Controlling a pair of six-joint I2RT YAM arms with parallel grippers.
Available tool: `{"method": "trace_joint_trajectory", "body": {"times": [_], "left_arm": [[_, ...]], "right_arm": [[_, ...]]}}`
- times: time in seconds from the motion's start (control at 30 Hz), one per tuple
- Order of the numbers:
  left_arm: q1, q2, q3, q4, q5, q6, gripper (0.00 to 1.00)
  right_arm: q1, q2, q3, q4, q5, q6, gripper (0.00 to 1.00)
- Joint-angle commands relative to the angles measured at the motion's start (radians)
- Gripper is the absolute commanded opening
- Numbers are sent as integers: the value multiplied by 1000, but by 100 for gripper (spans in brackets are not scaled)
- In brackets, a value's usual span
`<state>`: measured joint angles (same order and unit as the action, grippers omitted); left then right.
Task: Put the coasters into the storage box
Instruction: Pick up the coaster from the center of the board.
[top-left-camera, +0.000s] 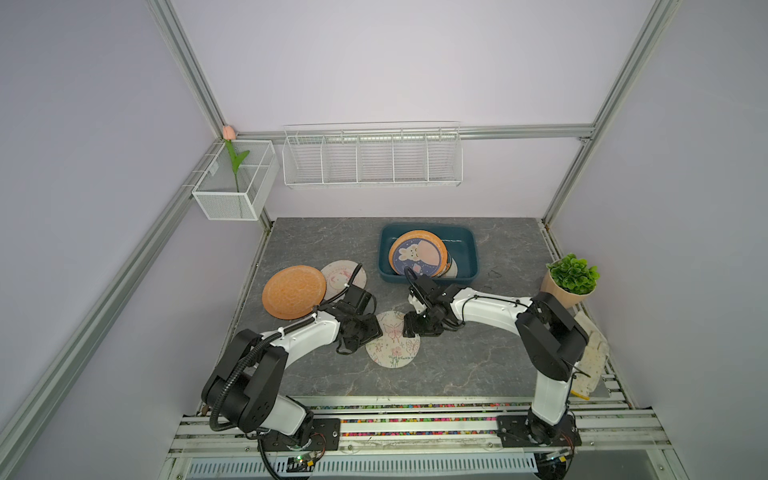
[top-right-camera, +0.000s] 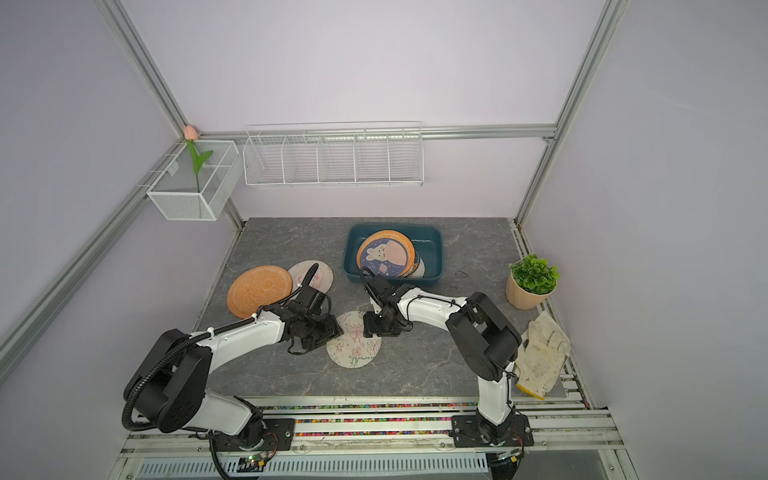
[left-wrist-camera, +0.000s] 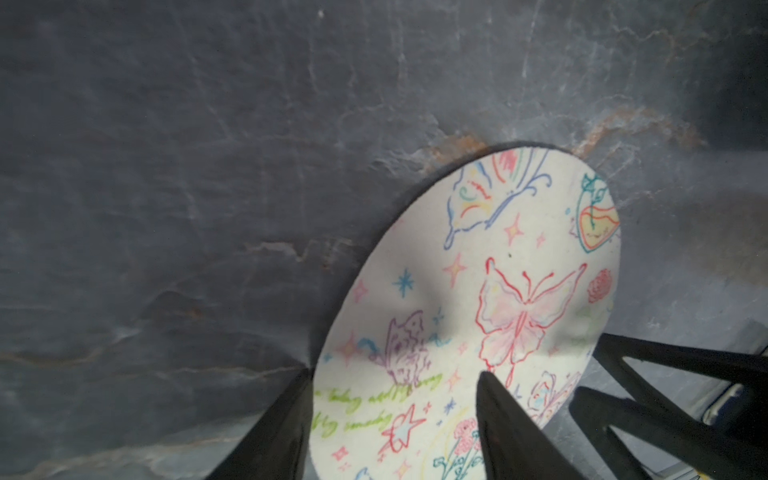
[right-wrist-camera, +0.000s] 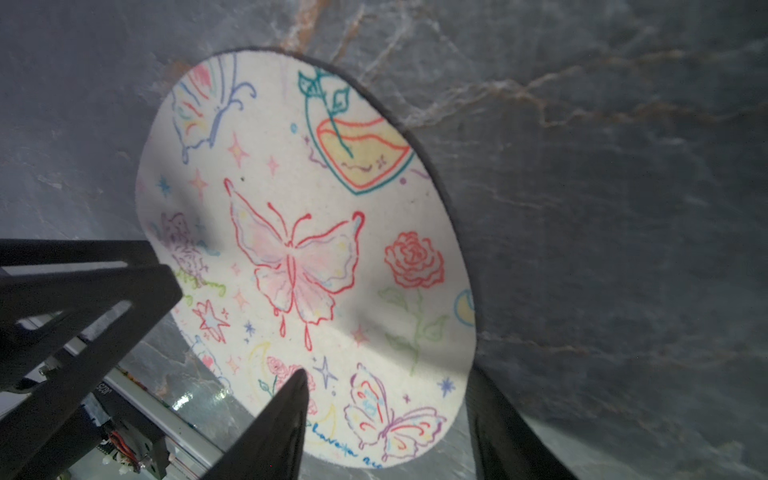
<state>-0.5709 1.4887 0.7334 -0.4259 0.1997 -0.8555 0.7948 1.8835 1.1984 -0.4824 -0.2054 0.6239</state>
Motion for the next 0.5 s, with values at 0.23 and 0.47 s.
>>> {"method": "trace_joint_trajectory", "body": {"times": [0.23, 0.47], "left_arm": [[-15, 72, -45, -66, 4, 13, 63], [-15, 69, -42, -70, 4, 15, 63]], "right_arm": [[9, 32, -16, 11, 1, 19, 47], [10, 32, -15, 13, 0, 19, 20]]}}
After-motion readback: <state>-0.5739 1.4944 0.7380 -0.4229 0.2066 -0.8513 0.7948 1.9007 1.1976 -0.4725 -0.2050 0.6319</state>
